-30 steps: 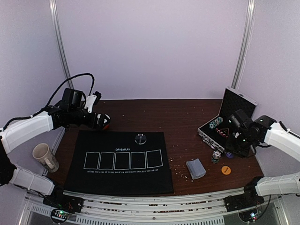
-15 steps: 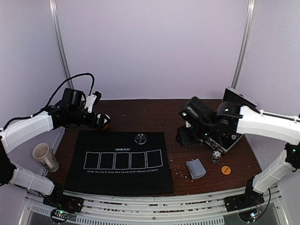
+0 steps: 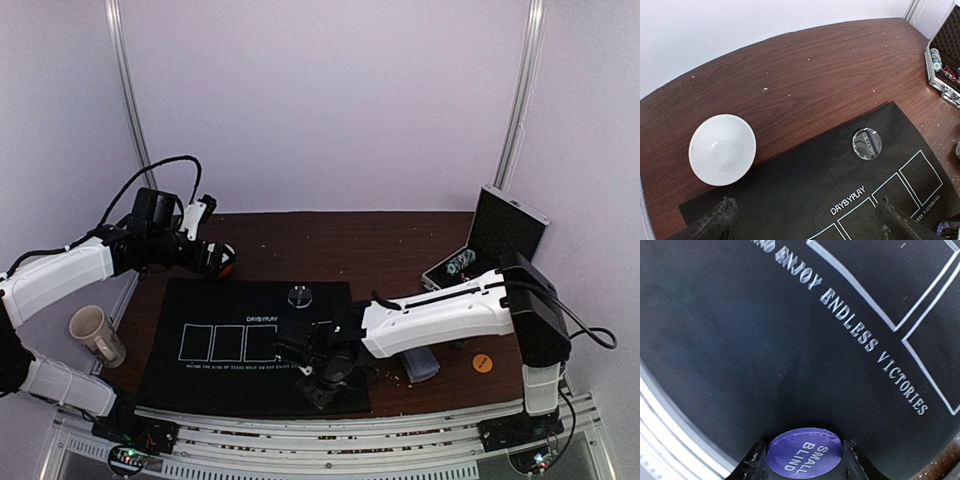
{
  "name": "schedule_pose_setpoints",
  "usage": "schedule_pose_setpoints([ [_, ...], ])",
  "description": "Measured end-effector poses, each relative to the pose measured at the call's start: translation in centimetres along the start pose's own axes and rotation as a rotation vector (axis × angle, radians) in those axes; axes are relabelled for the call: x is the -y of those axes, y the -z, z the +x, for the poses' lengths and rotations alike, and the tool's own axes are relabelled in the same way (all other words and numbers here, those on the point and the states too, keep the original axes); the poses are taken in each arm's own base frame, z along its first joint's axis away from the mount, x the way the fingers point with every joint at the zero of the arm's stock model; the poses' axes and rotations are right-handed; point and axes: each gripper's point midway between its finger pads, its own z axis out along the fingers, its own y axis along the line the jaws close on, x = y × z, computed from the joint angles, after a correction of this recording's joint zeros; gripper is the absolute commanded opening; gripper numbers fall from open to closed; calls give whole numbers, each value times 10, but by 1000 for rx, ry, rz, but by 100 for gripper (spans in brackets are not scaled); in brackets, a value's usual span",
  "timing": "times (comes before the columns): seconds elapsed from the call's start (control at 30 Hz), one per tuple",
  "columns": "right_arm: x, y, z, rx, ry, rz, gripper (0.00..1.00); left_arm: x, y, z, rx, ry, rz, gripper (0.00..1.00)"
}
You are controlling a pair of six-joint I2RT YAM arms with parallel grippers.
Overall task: Distribute texas hold em gaming equipment
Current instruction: Place the small blind button in the small blind area.
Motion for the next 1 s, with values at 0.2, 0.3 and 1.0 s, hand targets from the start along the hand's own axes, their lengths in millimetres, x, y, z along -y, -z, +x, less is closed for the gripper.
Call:
schedule_pose_setpoints([
  [0.2, -3, -11, 7, -58, 55, 16, 76, 0, 0, 0, 0, 0, 0, 98],
  [0.3, -4, -6, 2, -49, 55, 17, 98, 0, 0, 0, 0, 0, 0, 98],
  [1.0, 303, 185, 119, 270, -1030, 459, 100, 3, 0, 0, 1, 0, 15, 98],
])
